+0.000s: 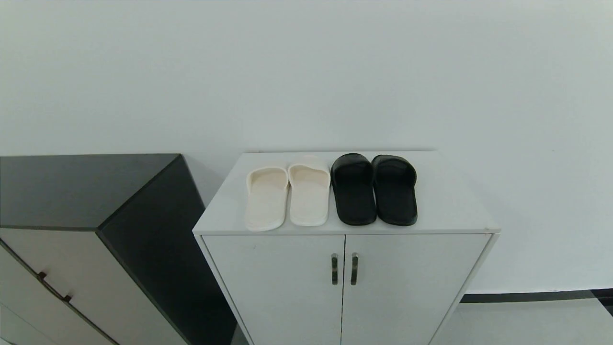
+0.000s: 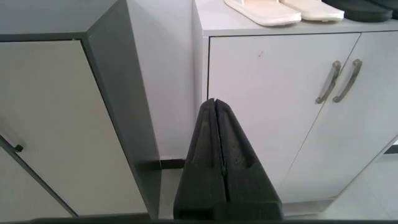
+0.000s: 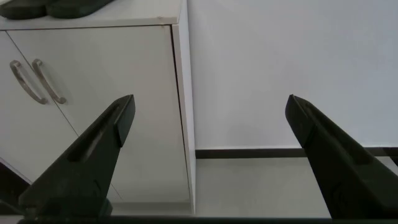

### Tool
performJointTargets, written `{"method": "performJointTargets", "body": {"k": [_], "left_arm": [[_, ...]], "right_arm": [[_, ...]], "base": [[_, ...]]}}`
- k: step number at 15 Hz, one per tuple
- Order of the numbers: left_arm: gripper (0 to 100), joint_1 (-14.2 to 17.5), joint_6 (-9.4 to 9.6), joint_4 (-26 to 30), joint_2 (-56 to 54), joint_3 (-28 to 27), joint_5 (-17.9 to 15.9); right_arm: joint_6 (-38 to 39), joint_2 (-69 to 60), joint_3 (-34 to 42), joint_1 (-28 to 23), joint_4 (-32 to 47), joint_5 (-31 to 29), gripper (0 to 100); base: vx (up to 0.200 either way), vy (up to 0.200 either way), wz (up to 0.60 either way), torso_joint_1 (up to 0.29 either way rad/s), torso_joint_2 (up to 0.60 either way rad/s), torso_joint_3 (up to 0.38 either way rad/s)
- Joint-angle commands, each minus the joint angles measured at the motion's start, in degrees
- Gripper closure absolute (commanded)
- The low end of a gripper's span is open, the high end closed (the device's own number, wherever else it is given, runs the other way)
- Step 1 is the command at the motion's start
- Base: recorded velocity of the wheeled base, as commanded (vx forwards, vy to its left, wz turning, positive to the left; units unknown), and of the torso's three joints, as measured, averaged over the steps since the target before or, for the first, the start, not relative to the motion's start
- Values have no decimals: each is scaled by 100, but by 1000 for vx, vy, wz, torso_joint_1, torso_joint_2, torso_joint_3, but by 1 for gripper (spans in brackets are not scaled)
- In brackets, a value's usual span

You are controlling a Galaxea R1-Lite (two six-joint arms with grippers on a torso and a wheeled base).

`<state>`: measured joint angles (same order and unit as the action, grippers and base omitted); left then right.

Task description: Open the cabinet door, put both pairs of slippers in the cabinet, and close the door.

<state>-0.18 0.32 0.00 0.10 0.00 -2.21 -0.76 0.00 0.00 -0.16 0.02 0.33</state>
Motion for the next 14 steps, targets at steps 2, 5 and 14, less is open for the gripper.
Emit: {"method": "performJointTargets", "body": {"k": [2,5,14], "left_arm": [[100,1,3,0,8,0,1],[100,1,3,0,8,0,1],[100,1,21,0,8,0,1]], "right_arm": [[-4,0,0,-2,-2,2,0],[-4,0,0,-2,-2,2,0],[664,1283,-1872,-11,-161,-270,0]], "base": [[0,0,0,0,0,0],[133,0,0,2,0,0],[44,0,0,-2,-1,2]]}}
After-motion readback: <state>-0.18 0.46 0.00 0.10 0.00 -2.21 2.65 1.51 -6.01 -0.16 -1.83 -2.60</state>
